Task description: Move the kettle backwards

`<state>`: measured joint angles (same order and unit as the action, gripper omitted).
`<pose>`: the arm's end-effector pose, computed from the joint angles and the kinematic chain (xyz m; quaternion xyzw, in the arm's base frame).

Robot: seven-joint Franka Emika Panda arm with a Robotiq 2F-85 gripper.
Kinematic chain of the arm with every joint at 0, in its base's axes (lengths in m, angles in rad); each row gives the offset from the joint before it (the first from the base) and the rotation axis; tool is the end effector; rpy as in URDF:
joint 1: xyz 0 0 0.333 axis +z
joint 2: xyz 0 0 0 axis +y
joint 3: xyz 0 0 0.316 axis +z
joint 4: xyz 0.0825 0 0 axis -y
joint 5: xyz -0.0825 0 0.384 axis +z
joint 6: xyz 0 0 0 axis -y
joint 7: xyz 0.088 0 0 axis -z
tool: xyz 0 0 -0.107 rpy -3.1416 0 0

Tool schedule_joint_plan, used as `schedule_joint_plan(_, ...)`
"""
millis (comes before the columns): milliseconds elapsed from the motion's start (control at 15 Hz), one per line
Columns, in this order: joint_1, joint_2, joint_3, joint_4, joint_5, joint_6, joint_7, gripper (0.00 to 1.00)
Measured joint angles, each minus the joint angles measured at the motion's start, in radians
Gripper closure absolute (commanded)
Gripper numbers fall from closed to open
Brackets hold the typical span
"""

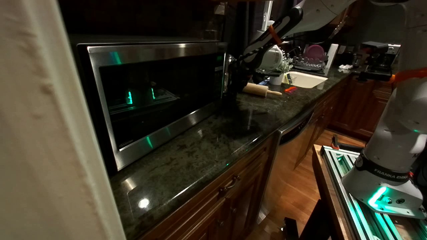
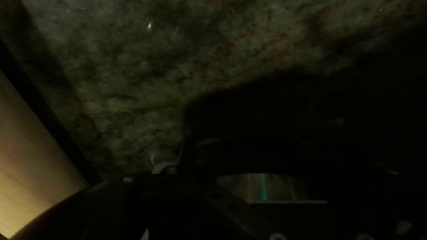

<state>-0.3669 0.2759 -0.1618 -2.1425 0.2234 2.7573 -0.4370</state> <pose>0.5142 -0.3080 0.3114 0.9755 -0.1329 0.1692 0.0460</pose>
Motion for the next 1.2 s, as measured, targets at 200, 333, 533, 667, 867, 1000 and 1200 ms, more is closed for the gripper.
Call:
schedule_joint_plan(200, -0.017, 0.034, 0.018, 0.040, 0.000, 0.013, -0.015, 0.00)
schedule_joint_plan(333, -0.030, 0.053, 0.032, 0.067, 0.000, 0.013, -0.021, 0.00)
schedule_joint_plan(533, -0.038, 0.059, 0.040, 0.076, -0.004, 0.012, -0.022, 0.00)
schedule_joint_plan(667, -0.038, 0.059, 0.040, 0.076, -0.004, 0.012, -0.022, 0.00)
schedule_joint_plan(867, -0.038, 0.059, 0.040, 0.076, -0.004, 0.012, -0.022, 0.00)
schedule_joint_plan(1000, -0.038, 0.059, 0.040, 0.076, -0.004, 0.012, -0.022, 0.00)
schedule_joint_plan(1200, -0.063, 0.059, 0.069, 0.076, 0.006, 0.020, -0.045, 0.00)
